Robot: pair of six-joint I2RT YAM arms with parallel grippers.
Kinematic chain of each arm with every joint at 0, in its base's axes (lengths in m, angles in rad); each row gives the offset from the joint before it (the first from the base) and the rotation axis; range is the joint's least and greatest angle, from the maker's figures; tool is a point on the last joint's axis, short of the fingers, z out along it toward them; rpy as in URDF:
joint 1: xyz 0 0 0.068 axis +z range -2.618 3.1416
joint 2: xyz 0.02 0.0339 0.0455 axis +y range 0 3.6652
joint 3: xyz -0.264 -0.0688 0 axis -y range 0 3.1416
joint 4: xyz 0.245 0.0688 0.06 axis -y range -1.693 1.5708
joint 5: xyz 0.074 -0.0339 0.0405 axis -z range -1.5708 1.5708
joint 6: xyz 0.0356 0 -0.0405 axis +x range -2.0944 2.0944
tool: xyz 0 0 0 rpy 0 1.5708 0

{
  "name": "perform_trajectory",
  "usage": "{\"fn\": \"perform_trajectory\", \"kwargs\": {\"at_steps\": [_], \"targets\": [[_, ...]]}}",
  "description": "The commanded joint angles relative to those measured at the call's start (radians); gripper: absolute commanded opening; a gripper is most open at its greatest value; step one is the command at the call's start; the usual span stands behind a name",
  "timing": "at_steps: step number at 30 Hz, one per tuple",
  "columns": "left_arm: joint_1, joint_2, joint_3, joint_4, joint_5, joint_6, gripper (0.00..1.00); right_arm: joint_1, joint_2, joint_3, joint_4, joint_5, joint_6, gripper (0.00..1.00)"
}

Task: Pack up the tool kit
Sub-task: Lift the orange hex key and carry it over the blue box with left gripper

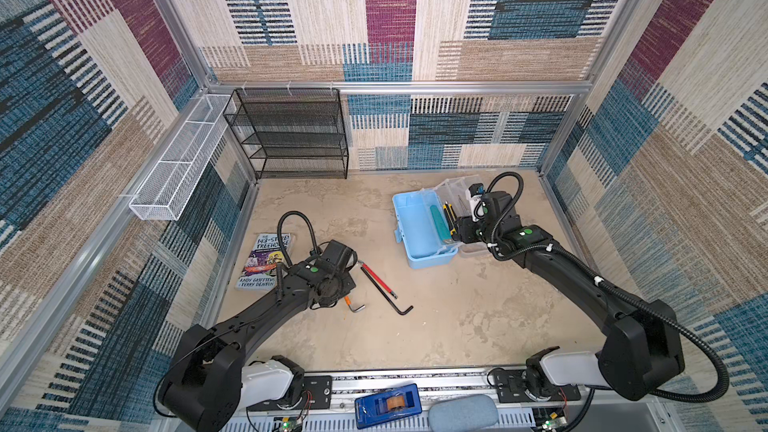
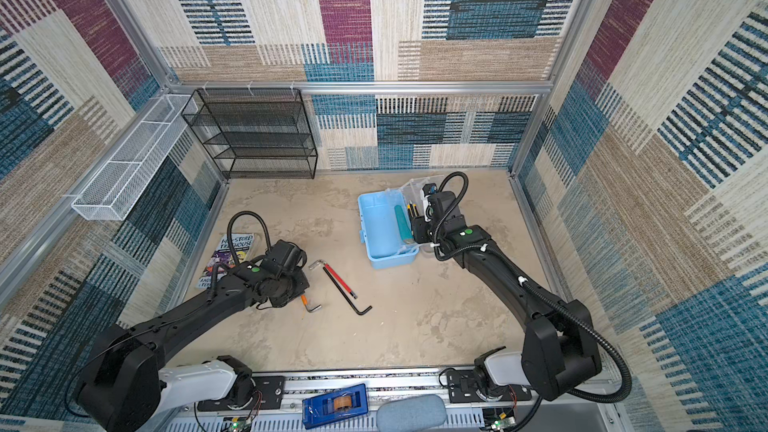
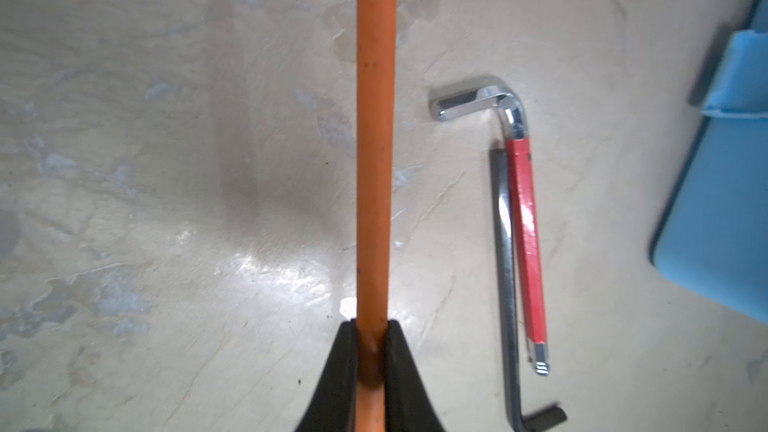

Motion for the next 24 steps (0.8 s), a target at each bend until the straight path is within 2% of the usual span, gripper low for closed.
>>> {"fn": "perform_trajectory", "kwargs": {"at_steps": [1, 5, 10, 18, 24], "targets": [[-0.007, 0.013, 0.069, -0.022, -0.042, 0.024, 0.0, -0.008, -0.015, -0.007, 0.046, -0.01, 0.004, 0.56], [-0.019, 0.091, 0.202, -0.022, -0.036, 0.066, 0.0, -0.017, -0.033, -0.027, 0.06, -0.024, 0.004, 0.57], [-0.048, 0.269, 0.428, -0.021, 0.005, 0.132, 0.0, -0.034, -0.086, -0.086, 0.097, -0.04, 0.011, 0.63], [-0.095, 0.609, 0.844, -0.064, 0.12, 0.249, 0.0, -0.051, -0.144, -0.154, 0.102, -0.048, 0.008, 0.83], [-0.109, 0.787, 1.044, -0.092, 0.208, 0.263, 0.0, -0.058, -0.153, -0.176, 0.096, -0.048, 0.022, 0.86]]}}
